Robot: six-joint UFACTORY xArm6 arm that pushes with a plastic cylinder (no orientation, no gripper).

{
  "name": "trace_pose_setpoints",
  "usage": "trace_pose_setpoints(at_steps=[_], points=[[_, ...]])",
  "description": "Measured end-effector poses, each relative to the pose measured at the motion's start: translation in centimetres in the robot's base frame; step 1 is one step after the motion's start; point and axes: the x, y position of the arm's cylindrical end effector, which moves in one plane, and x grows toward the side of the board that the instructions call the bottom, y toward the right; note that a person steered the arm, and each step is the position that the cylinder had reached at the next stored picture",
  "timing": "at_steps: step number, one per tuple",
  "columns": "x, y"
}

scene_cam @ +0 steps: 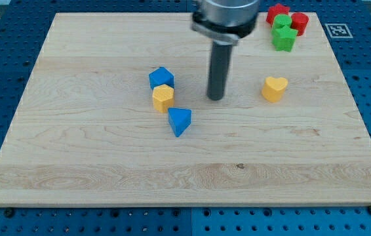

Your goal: Slide blue cube slightly up and left

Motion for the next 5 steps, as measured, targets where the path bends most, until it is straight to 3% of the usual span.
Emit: trace_pose_setpoints(at_steps=[3,4,5], points=[[2.2,-11.8],[2.4,-12.9],[2.2,-8.0]])
